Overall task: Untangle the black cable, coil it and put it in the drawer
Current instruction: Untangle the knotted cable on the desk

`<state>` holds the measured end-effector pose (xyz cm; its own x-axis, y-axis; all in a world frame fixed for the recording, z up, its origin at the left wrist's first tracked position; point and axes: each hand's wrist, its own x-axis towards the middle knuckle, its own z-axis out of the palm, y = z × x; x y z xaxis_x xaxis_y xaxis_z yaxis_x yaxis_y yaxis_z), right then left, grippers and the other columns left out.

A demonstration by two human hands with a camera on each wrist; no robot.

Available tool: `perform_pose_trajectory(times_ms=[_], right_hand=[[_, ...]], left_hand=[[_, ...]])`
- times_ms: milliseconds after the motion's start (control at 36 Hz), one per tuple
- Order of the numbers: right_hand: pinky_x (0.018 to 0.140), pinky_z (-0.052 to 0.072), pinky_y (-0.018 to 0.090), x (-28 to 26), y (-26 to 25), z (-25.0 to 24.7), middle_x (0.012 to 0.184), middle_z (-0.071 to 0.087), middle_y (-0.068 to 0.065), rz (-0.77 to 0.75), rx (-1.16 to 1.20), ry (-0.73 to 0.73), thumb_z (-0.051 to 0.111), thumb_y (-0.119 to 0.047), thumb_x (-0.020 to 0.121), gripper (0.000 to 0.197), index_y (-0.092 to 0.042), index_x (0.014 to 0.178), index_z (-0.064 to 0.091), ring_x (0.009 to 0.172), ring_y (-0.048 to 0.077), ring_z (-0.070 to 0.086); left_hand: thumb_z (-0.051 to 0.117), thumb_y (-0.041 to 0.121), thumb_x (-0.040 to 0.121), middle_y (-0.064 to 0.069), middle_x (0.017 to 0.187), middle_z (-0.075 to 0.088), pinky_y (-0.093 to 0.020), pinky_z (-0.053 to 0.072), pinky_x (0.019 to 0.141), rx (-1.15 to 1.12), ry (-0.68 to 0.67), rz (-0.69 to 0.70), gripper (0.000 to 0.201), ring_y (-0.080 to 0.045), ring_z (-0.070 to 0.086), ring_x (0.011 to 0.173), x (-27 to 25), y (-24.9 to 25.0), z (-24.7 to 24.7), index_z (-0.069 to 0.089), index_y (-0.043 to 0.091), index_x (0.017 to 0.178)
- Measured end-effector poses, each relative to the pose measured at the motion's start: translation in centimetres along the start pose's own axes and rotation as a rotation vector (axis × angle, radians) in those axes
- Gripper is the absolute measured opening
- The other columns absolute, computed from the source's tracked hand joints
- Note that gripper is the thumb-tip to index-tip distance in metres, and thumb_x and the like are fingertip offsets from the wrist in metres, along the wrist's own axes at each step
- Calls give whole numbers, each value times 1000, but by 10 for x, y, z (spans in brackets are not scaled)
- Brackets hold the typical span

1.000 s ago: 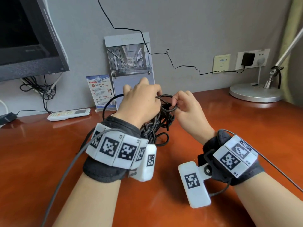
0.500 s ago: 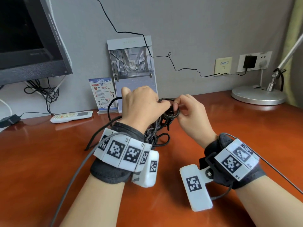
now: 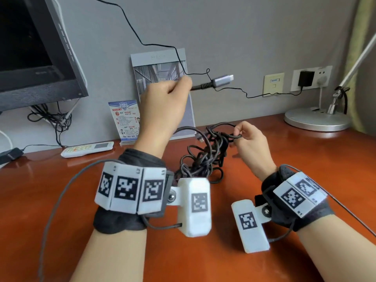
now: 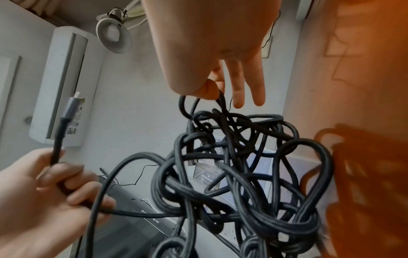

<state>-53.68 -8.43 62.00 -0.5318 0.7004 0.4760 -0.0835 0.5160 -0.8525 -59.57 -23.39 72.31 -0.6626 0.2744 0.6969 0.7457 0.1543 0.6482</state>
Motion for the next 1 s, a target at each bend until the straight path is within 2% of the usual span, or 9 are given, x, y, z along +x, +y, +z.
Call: perform_pose_trajectory(times_ms=[139,194,389,500,639,694,778,833,1000], right_hand=[[60,53,54,0,-5,-5,51,43,-7,43,23,118,43,-4,79,18,-12,63,48,57,17,44],[59,52,56,3,-3,-9,48,38,-11,70,42,171,45,-11,73,13,-13,61,50,58,16,40],[68,54,57,17,0,-33,74,65,21,187,-41,101,51,-31,62,27,-11,74,64,79,44,62],[77,54,54,20,-1,-35,86,65,20,220,-65,36,42,-29,69,38,-1,87,60,86,42,61],[73,53,39,20,-1,-29,104,55,19,289,-13,28,37,-19,81,22,-8,91,53,90,35,56],[64,48,31,18,0,-28,104,54,17,278,2,26,42,-19,88,18,-8,94,55,81,30,54],[84,49,42,20,3,-25,112,38,8,272,-76,13,44,-28,91,30,-10,112,54,90,29,52],[91,46,40,18,2,-23,116,34,7,246,-95,-11,45,-29,91,36,-12,122,50,94,26,48],[59,39,21,15,3,-18,120,37,10,142,-114,-39,47,-16,91,35,-14,126,46,73,10,46]], left_hand=[[41,31,100,-3,75,44,-15,29,59,-54,-61,40,37,-9,40,77,4,-4,-10,51,4,76],[40,28,101,-1,71,39,-12,27,54,-53,-97,58,33,-4,36,65,6,-7,-18,48,7,77],[42,22,100,5,67,55,-3,32,54,191,-42,89,24,12,48,51,14,-30,-56,55,15,81],[43,20,98,8,67,56,-19,34,53,356,14,5,18,9,50,52,17,-49,-74,59,17,90],[44,19,96,6,64,59,-32,40,80,502,34,-137,20,-24,56,83,20,-78,-85,59,19,83],[42,16,95,-2,77,64,-35,38,82,598,23,-248,24,-28,53,90,19,-89,-87,58,22,78],[46,15,91,-6,98,65,-47,39,98,695,-41,-337,25,-34,54,102,17,-94,-85,57,26,72],[47,20,92,-8,112,62,-48,39,99,668,-67,-298,19,-33,54,105,14,-87,-76,64,29,90],[42,29,98,-5,121,61,-26,37,88,437,-300,-140,30,-23,56,112,3,-48,-30,59,17,119]])
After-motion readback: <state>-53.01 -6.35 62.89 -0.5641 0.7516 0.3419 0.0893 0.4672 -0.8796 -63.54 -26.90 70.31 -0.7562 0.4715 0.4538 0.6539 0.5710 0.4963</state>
